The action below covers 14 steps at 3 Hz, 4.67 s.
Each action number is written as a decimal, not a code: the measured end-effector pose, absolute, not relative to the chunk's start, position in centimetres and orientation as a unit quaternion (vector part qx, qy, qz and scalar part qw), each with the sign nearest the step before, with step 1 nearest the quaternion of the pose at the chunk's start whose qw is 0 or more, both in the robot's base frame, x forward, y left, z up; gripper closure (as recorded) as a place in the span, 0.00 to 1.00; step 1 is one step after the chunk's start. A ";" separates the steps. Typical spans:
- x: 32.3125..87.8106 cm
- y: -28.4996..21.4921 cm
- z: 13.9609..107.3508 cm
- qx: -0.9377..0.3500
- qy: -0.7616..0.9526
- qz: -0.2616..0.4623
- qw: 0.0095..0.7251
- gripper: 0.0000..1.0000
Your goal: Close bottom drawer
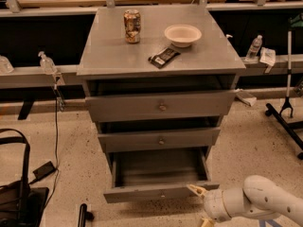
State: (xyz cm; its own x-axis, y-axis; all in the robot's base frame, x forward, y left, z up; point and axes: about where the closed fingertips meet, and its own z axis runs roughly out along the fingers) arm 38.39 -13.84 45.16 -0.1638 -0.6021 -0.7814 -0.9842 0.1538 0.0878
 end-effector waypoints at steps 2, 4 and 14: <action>40.3 -14.1 34.3 -0.610 0.681 0.290 0.281 0.00; 40.7 -14.2 29.9 -0.623 0.676 0.268 0.289 0.00; 55.1 -19.8 13.7 -0.630 0.697 0.072 0.334 1.00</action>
Offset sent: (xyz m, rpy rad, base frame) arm 0.0307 -0.0062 -0.1594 -0.1268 -0.0436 0.1108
